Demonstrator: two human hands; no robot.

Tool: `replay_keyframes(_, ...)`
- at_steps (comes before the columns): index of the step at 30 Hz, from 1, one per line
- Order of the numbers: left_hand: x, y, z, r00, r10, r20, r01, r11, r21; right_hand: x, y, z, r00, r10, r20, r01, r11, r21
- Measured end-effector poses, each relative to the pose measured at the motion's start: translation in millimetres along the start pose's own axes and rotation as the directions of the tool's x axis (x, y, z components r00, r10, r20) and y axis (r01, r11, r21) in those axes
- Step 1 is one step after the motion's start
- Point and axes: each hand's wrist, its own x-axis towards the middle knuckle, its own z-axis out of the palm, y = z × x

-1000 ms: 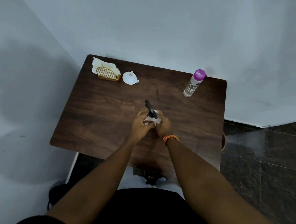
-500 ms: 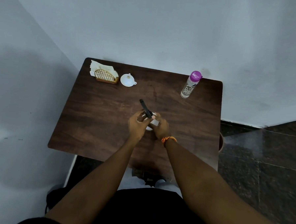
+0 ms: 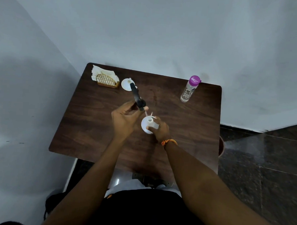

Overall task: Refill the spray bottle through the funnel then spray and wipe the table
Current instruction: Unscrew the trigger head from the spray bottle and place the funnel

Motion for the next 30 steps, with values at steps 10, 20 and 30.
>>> replay_keyframes(10,15.7,43.2,-51.4,0.995,-0.081,-0.057,0.075,0.993,-0.095,4.7,3.5,-1.6,1.000,-0.009,0.020,0.010,0.999,-0.051)
replay_keyframes(20,-49.6,-120.8,-16.9,0.609,-0.786,0.108,0.768,0.550,-0.328,20.7,17.9,-22.5,1.000,0.004,-0.023,-0.006,0.992,-0.130)
replay_keyframes(30,-59.0,-175.8,54.7,0.404,-0.886,0.230,0.915,0.389,-0.110,20.4,15.3,-31.2,0.999,0.012,-0.050,-0.020,0.988,-0.156)
